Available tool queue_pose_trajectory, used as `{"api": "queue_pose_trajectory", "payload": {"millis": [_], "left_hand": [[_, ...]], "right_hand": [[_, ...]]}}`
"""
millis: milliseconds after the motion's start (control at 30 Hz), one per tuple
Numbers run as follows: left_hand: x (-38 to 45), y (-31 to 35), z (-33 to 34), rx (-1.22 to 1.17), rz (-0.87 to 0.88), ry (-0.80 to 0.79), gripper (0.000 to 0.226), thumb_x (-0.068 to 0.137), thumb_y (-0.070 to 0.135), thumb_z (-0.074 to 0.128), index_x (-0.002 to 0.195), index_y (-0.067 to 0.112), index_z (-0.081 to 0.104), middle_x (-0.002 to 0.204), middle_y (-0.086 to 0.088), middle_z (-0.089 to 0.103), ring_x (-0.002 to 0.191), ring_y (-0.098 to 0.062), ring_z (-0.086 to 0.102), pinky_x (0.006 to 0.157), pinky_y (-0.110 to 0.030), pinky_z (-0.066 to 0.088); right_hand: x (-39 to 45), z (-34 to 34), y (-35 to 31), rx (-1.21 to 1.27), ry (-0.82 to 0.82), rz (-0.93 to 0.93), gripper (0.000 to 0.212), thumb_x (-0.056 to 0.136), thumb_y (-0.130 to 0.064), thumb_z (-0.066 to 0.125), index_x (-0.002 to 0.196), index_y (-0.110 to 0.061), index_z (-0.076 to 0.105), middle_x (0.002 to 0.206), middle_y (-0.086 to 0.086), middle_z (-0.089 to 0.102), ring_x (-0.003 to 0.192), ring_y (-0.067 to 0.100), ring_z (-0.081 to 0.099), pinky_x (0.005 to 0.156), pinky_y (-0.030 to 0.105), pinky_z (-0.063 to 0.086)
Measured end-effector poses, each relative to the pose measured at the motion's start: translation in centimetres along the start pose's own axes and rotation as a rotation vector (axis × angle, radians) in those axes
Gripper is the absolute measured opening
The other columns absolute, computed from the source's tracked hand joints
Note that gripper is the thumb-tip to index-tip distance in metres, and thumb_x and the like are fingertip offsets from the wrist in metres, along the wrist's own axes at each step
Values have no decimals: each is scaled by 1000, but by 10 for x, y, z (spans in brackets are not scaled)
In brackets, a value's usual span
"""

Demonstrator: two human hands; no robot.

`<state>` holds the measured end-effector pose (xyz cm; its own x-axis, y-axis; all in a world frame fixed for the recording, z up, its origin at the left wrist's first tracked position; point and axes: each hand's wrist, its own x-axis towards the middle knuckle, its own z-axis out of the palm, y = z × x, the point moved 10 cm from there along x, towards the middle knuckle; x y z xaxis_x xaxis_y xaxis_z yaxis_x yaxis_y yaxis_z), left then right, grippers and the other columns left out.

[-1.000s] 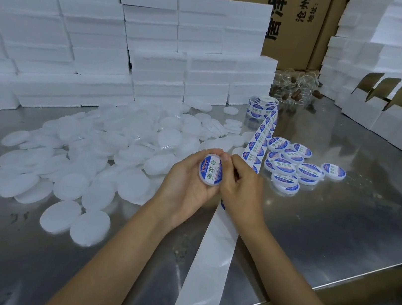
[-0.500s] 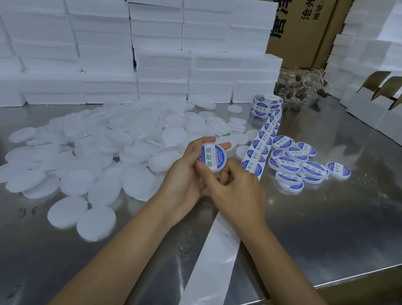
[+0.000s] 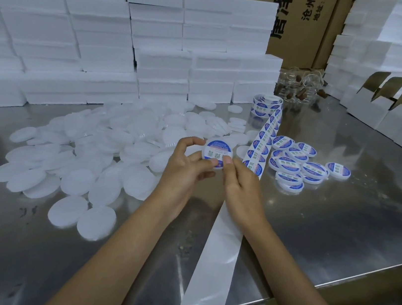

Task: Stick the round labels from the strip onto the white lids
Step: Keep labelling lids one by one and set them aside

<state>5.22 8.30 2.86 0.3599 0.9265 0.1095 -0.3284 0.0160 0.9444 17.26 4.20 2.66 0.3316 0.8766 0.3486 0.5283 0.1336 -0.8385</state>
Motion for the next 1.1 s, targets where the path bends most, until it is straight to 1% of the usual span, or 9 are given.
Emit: {"api": "queue_pose_trajectory", "payload": {"millis": [133,267,400,600,700,800,900,967,1100], "left_hand": [[-2,9,-7,113,39,23,45,88,-3,73,125,20,61,100,-14,77,87,-22,74,79,-27,58],[-3,13,-10,93,21,43,44,83,-5,77,122,11,68,96,-16,78,88,-27,77,78,-26,60],[-6,10,-10,111,-11,61,35,81,-1,80,113,9,70,92,-17,78,87,-29,77,79,-29,62],[-6,10,-14,158,-5,118,19,85,7,79,98,6,66,84,-13,78,74,-26,76,69,-27,62],[-6,8,0,152,0,-6,33,87,4,77,116,12,63,88,-7,75,85,-25,76,69,-28,61],[-8,5,14,208,-15,-159,46,84,0,78,125,17,66,106,-6,75,99,-19,73,78,-29,61],[-6,12,0,260,16,-34,33,80,4,83,110,12,73,98,-13,77,90,-24,76,74,-32,62],[-6,14,-11,248,20,72,27,80,9,84,102,10,69,87,-14,78,79,-26,76,69,-33,63],[-3,18,-27,274,57,209,21,84,16,82,86,10,62,73,-11,76,65,-21,73,65,-30,61]], "right_hand": [[3,-3,9,67,-7,32,40,107,-35,37,71,-21,46,63,-7,48,69,18,48,74,44,41],[4,-3,10,-10,7,32,43,103,-50,37,77,-22,56,70,-14,62,74,13,56,75,39,44],[6,-9,7,-53,76,1,47,101,-50,45,63,-24,37,51,-11,43,56,12,40,62,35,35],[5,-16,3,-132,146,-41,44,107,-38,33,77,-19,58,75,4,66,77,27,61,70,43,48],[5,-19,1,-139,163,-71,45,107,-35,36,62,-31,43,65,0,58,68,26,56,63,35,39],[4,-14,-1,-94,105,-94,43,106,-38,35,70,-25,55,66,1,61,69,24,59,65,38,45],[3,-8,-2,46,49,-86,42,104,-50,34,75,-32,59,65,-8,62,68,15,59,69,40,48],[2,-1,-3,62,-1,-88,50,97,-64,33,79,-27,62,68,-9,64,70,12,60,70,40,49],[-2,7,-6,-40,-52,-133,61,90,-75,38,68,-18,45,54,-10,43,54,10,41,56,33,36]]}}
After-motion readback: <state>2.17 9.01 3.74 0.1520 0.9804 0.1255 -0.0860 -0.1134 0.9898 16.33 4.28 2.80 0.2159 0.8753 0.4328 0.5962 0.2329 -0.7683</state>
